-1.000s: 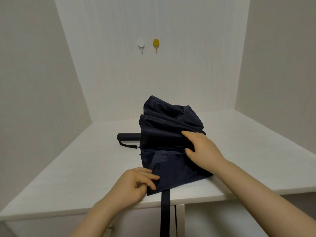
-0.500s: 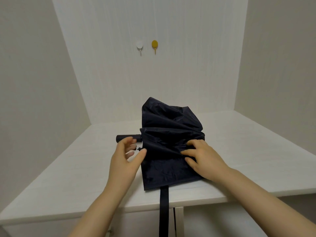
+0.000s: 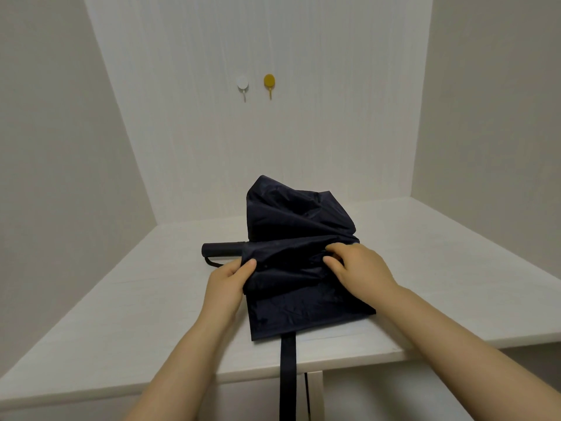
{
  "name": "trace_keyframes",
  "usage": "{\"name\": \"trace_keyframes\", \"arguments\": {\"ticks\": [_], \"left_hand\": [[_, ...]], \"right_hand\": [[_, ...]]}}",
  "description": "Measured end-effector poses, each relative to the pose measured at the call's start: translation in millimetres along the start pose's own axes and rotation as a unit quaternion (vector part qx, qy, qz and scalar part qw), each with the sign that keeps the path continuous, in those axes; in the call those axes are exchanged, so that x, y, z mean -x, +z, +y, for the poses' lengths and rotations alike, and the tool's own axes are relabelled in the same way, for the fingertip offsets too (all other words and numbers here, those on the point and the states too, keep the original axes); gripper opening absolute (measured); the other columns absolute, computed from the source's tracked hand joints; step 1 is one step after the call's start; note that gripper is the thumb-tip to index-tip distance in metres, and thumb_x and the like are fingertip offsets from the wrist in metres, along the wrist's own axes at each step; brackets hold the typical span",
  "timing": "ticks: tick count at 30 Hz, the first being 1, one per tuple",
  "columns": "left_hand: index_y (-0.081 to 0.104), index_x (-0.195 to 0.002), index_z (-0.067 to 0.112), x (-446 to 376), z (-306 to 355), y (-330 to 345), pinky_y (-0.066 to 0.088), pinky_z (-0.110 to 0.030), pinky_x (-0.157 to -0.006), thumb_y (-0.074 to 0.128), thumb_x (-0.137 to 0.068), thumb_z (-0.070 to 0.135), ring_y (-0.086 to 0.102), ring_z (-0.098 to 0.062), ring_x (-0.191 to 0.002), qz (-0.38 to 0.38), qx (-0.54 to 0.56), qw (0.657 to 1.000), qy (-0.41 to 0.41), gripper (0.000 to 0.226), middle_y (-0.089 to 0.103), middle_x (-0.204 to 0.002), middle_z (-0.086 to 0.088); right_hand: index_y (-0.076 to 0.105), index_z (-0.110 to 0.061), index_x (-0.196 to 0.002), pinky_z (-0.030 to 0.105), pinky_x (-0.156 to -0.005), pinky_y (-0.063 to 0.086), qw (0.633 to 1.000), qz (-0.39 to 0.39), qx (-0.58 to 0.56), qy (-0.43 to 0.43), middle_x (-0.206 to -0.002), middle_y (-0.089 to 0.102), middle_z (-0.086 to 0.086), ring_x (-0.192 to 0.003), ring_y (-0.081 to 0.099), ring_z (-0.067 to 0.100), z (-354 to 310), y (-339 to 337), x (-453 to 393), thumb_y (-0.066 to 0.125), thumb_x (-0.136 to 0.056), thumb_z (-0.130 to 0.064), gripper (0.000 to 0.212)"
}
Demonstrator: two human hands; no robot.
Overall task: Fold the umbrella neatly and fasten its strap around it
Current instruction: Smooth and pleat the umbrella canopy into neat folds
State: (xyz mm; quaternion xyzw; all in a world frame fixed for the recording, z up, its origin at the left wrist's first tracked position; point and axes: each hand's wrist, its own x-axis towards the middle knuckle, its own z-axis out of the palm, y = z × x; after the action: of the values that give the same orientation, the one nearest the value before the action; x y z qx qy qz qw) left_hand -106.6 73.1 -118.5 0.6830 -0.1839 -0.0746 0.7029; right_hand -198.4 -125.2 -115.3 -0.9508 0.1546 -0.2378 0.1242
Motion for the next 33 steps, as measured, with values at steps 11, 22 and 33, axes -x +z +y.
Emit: {"name": "trace_keyframes", "arguments": {"ticks": [11,22,33], "left_hand": [[0.069,-0.072,-0.002,11.6,-8.3,0.7,0.047,-0.018,-0.063,0.055,-0.089,0.012,0.058,-0.014,-0.069,0.006,0.022,0.998,0.063,0.026,0.065,-0.07,-0.006],[0.075,-0.072,0.014,6.9,-12.3,0.0,0.05,-0.033,-0.081,0.056,-0.089,0.012,0.066,-0.021,-0.083,0.018,0.058,0.998,0.033,0.026,0.075,-0.079,-0.003],[0.073,-0.08,0.014,4.2,4.1,2.7,0.048,-0.031,-0.084,0.055,-0.089,0.014,0.067,-0.008,-0.078,-0.004,0.045,0.998,0.049,0.02,0.074,-0.075,0.007]], "right_hand": [[0.068,-0.029,-0.107,0.028,-0.074,0.04,0.998,0.021,0.064,0.013,-0.106,0.07,-0.004,-0.102,0.058,0.022,1.7,9.9,-24.7,0.046,-0.089,-0.02,0.03],[0.07,-0.016,-0.066,0.006,-0.06,0.048,0.872,0.037,-0.478,0.098,-0.056,0.069,-0.015,-0.055,0.061,-0.005,33.4,-18.6,-4.3,0.062,-0.078,0.011,0.03],[0.069,-0.021,-0.091,0.031,-0.096,0.048,0.822,0.037,-0.548,0.152,-0.095,0.069,0.015,-0.092,0.062,0.022,34.8,-31.3,2.4,0.059,-0.083,-0.001,0.024]]}}
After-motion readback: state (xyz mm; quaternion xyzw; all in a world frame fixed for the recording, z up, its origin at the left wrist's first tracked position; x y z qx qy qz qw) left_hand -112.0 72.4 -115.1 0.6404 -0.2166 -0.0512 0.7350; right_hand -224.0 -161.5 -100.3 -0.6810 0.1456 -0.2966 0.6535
